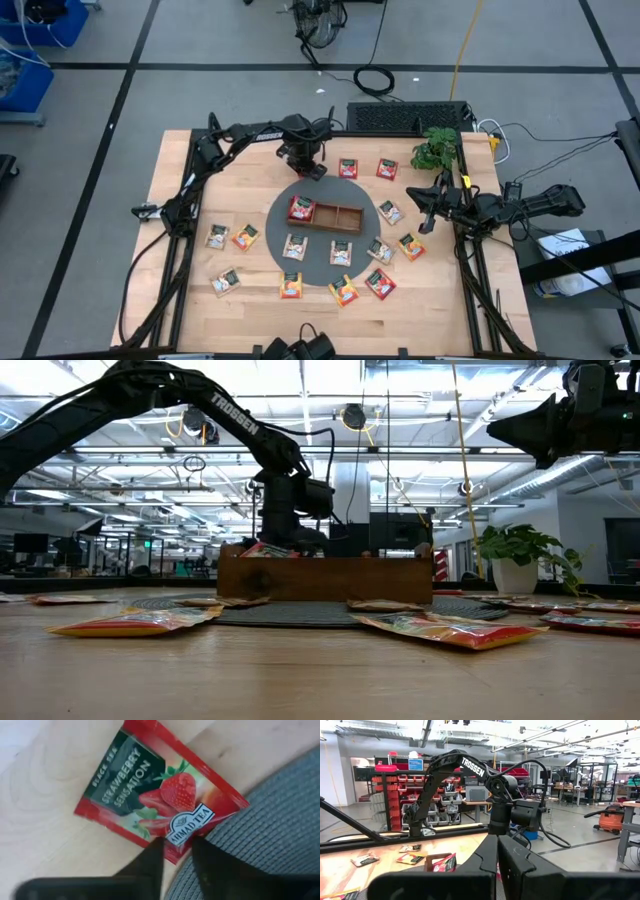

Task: Pick & Place Tea
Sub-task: Put the red tea bag into the left section of the wooden organizer

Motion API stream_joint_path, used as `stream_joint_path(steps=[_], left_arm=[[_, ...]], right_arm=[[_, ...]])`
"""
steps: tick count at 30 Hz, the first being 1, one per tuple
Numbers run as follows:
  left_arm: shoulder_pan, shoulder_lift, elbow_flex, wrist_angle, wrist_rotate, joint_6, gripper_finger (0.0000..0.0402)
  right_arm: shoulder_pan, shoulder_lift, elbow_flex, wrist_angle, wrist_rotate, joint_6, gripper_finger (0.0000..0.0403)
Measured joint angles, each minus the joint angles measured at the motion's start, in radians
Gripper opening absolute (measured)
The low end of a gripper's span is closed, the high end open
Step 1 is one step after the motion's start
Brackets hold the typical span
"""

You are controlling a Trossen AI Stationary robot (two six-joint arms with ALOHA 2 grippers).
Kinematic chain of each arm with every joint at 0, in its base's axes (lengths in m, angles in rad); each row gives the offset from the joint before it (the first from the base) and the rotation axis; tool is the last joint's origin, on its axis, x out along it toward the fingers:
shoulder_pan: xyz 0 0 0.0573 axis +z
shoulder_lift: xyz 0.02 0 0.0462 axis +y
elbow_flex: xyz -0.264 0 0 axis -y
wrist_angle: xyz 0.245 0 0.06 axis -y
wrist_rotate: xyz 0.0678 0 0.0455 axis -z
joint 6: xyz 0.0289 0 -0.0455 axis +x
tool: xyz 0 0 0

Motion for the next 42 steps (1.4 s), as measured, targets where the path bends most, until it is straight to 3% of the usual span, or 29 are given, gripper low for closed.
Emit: stream_joint_path(steps=[3, 5, 8, 14, 22, 26, 29, 38, 42], left_arm=[[0.0, 0.0, 0.0, -0.006, 0.0, 0.056, 0.0022], [-0.001, 0.0, 0.0, -0.012, 0.0, 0.086, 0.0008], [-0.006, 0.0, 0.0, -0.035, -0.022, 0.136, 0.0005], [-0.031, -0.019, -0.004, -0.082, -0.194, 0.16, 0.0003], [-0.072, -0.083, -0.003, -0.116, -0.234, 0.192, 0.0001], [-0.074, -0.094, -0.001, -0.027, -0.212, 0.219, 0.0004], [-0.074, -0.09, -0.002, 0.064, -0.163, 0.234, 0.0033], [-0.072, -0.083, -0.001, 0.125, -0.143, 0.262, 0.0231], [-0.067, -0.063, -0.002, 0.14, -0.143, 0.267, 0.0287]], right_arm=[[0.0, 0.0, 0.0, 0.0, 0.0, 0.006, 0.0004], [0.0, 0.0, 0.0, 0.0, 0.0, 0.006, 0.0004], [0.0, 0.0, 0.0, -0.001, 0.0, 0.006, 0.0004], [0.0, 0.0, 0.0, -0.019, 0.0, 0.006, 0.0004], [0.0, 0.0, 0.0, -0.025, 0.0, 0.006, 0.0004], [0.0, 0.0, 0.0, -0.024, 0.0, 0.006, 0.0004], [0.0, 0.0, 0.0, -0.024, 0.0, 0.006, 0.0004], [0.0, 0.0, 0.0, -0.023, 0.0, 0.006, 0.0004], [0.0, 0.0, 0.0, -0.023, 0.0, 0.006, 0.0004]])
